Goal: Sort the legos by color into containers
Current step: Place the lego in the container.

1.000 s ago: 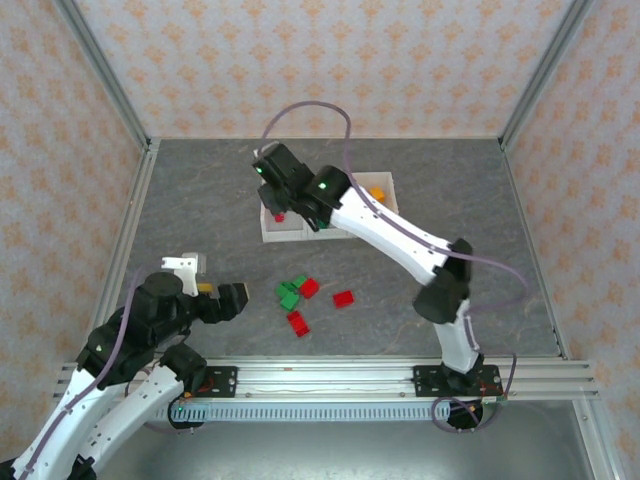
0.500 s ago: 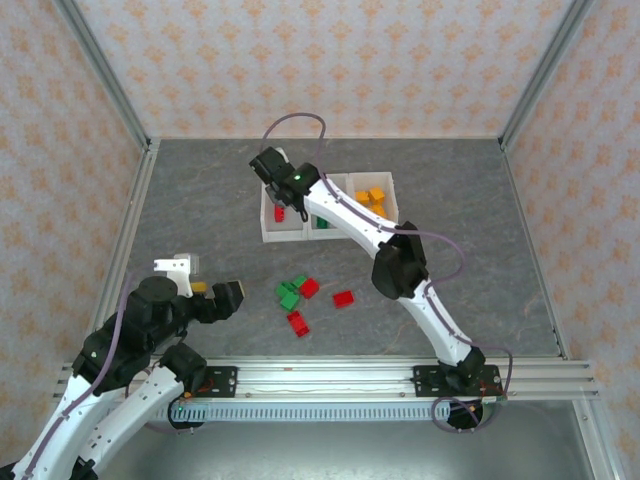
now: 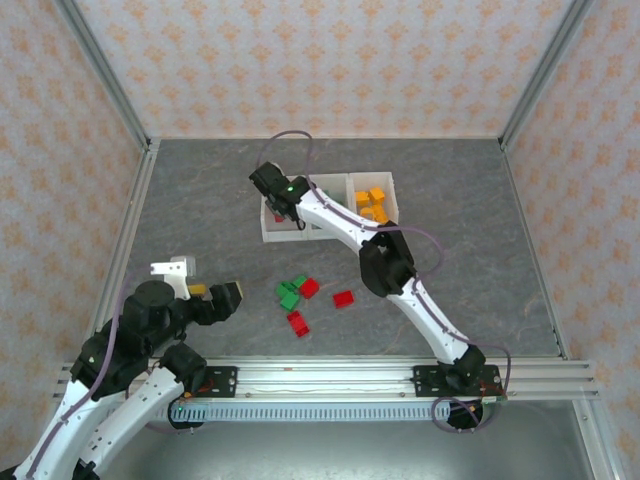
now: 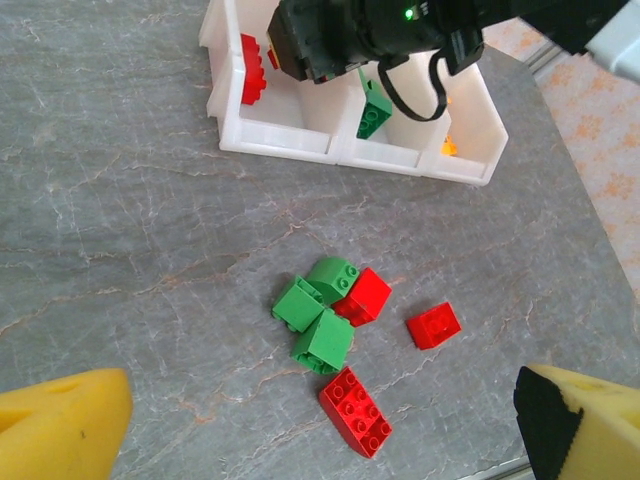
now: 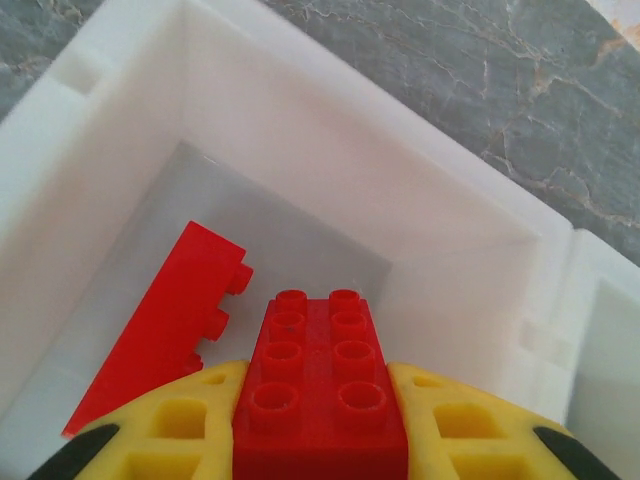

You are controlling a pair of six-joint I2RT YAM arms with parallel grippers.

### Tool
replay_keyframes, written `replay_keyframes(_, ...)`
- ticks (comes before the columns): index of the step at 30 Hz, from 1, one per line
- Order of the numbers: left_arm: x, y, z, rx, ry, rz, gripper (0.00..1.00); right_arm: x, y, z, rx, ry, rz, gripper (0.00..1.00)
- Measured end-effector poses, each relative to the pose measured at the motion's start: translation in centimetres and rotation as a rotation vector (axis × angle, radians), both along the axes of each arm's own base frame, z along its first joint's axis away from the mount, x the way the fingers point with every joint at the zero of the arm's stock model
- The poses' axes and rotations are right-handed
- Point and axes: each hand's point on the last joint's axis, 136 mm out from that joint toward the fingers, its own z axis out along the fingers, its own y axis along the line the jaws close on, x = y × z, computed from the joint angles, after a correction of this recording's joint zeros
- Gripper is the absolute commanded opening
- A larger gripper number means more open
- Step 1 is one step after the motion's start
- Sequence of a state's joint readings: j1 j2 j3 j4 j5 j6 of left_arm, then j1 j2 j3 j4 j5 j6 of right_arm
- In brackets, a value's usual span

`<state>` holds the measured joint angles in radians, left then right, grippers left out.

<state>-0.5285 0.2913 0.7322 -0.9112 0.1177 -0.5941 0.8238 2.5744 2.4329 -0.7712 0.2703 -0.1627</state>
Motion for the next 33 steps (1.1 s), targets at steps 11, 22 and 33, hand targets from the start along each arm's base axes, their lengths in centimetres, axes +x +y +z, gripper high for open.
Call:
replay_keyframes(11, 0.0, 0.0, -0.4, -0.016, 0.018, 0.014, 0.99, 0.2, 0.2, -0.7, -0.031, -0.01, 0.031, 0.43)
replay_keyframes(22, 0.2, -0.1, -1.4, -0.021, 0.039, 0.024, 0.99, 0.4, -0.3, -0.4, -0.091, -0.045, 0.029, 0.63)
replay_keyframes(33, 0.5, -0.3, -1.1, -0.042, 0.027, 0.03, 0.99, -0.3, -0.5, 1.6, -0.118, -0.078, 0.015, 0.7)
